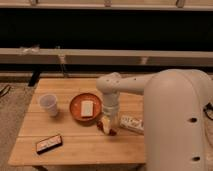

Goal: Drag the pepper across the table

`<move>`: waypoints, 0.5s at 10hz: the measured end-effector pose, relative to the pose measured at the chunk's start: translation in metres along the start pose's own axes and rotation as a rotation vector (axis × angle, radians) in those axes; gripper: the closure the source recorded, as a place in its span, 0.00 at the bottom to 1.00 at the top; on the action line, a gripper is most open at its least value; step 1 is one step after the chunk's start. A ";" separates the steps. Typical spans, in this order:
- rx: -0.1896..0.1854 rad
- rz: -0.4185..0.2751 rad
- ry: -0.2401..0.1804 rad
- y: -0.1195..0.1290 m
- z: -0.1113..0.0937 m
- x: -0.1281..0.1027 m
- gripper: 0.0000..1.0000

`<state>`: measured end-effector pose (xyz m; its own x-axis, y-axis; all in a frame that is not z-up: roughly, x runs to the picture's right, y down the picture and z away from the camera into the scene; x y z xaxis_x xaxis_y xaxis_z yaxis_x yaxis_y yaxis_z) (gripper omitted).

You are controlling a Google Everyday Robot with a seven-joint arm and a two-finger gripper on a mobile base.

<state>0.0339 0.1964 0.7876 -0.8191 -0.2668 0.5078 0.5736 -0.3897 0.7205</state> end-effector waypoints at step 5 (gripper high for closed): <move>-0.034 0.049 0.170 0.038 -0.031 0.013 0.20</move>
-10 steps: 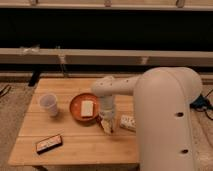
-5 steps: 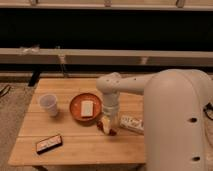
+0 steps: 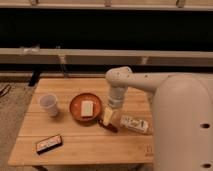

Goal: Drag the pepper across the table

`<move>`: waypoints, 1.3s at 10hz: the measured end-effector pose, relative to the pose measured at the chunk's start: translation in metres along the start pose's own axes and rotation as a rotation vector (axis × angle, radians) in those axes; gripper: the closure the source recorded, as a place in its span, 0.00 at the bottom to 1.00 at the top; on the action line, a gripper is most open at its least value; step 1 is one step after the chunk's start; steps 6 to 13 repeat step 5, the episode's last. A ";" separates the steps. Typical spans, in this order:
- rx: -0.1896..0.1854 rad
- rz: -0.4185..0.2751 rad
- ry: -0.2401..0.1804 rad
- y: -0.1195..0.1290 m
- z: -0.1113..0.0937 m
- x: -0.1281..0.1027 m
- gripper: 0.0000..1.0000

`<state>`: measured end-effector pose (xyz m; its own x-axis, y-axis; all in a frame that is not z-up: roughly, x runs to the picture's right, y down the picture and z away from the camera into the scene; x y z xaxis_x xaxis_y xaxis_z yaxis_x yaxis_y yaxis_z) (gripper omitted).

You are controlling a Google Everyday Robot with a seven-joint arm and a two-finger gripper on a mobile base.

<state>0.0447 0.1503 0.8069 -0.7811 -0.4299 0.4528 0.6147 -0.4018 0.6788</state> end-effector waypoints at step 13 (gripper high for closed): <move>-0.065 -0.005 0.108 0.015 -0.017 0.018 0.20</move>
